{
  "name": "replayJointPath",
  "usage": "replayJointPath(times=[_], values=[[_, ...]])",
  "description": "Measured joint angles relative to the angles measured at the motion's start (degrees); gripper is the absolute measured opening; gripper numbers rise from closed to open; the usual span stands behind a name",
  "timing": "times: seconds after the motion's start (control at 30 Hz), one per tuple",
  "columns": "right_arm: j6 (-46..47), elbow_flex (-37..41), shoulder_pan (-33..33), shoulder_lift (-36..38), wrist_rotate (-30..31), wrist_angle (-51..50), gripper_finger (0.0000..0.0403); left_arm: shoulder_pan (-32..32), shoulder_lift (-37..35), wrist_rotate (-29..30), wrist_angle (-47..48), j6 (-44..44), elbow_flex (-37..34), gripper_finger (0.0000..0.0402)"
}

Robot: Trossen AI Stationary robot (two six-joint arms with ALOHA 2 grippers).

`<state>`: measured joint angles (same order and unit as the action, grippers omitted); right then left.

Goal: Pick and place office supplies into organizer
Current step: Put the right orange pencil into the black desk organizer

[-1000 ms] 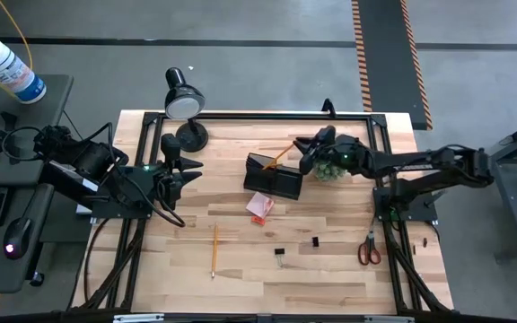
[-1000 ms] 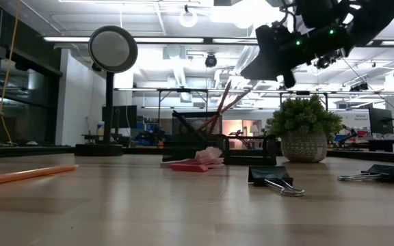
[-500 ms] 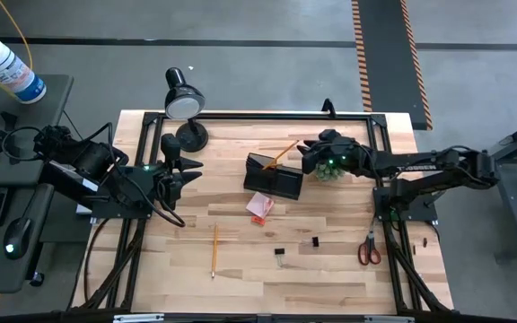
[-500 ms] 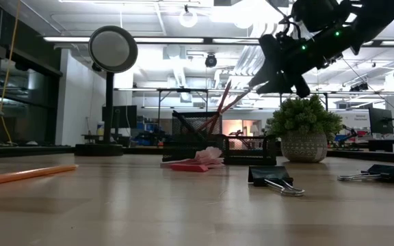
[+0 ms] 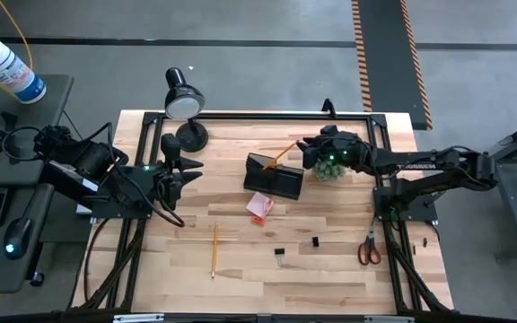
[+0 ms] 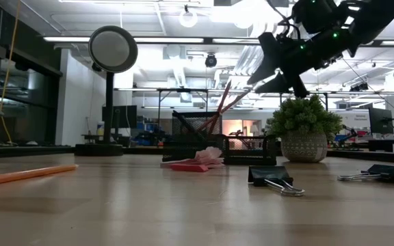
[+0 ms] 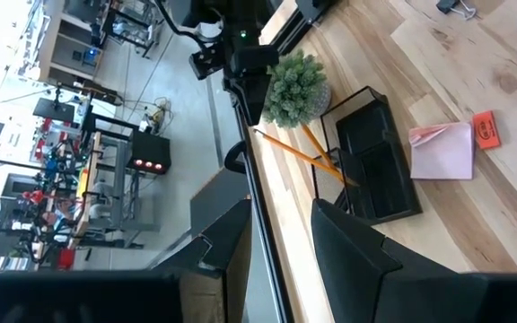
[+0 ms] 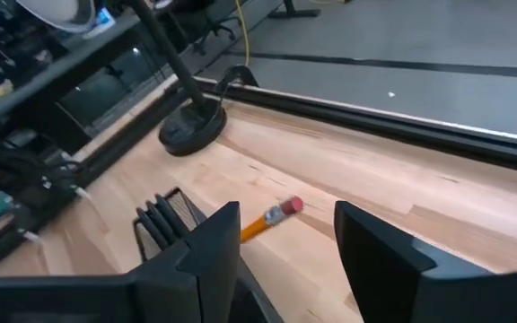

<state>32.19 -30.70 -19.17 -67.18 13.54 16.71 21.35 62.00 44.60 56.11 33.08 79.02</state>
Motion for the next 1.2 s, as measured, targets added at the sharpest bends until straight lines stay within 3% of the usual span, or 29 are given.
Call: replayJointPath(times=[0.37, 0.73, 0.93, 1.2], values=[[0.1, 0.0, -1.5, -3.6, -0.5, 1.7, 0.0176, 0.0, 0.0, 0.0, -1.2, 0.3, 0.0, 0.0106], [0.3, 0.0, -2.7, -7.0, -6.2, 7.1, 0.0159, 0.0, 0.0, 0.0, -1.2, 0.3, 0.0, 0.0106], [-0.6, 0.0, -2.7, -7.1, -6.9, 7.3, 0.0122, 0.0, 0.0, 0.0, -1.1, 0.3, 0.0, 0.0106], [-2.8, 0.0, -2.7, -7.1, -8.8, 8.9, 0.0035, 0.0, 0.0, 0.0, -1.1, 0.3, 0.0, 0.0106]])
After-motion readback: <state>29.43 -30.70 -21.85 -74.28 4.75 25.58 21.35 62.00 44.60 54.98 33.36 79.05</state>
